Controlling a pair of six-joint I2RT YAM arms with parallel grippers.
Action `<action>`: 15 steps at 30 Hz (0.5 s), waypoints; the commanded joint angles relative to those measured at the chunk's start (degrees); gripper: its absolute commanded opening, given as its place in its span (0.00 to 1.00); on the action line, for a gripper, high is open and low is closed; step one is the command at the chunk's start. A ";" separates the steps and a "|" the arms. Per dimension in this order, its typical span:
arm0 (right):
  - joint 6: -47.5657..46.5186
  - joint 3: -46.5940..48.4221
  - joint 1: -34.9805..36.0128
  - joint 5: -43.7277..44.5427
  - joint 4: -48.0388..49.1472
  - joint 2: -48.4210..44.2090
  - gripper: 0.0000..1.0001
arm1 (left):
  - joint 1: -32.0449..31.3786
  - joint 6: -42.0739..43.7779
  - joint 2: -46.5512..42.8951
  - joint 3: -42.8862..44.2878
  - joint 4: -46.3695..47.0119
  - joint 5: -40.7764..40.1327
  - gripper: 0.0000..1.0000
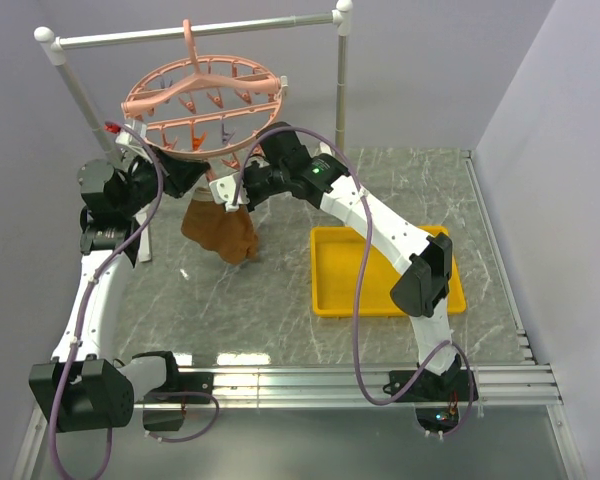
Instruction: Clip the underwear to the hanger
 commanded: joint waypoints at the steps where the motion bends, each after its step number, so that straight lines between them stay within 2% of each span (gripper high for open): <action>1: 0.15 0.69 0.52 -1.75 4.33 -0.29 0.00 | -0.05 2.84 0.07 1.74 -0.42 3.57 0.00; 15: 0.85 3.23 0.87 -1.49 5.13 2.08 0.00 | -0.05 4.24 0.42 2.52 -2.43 6.64 0.00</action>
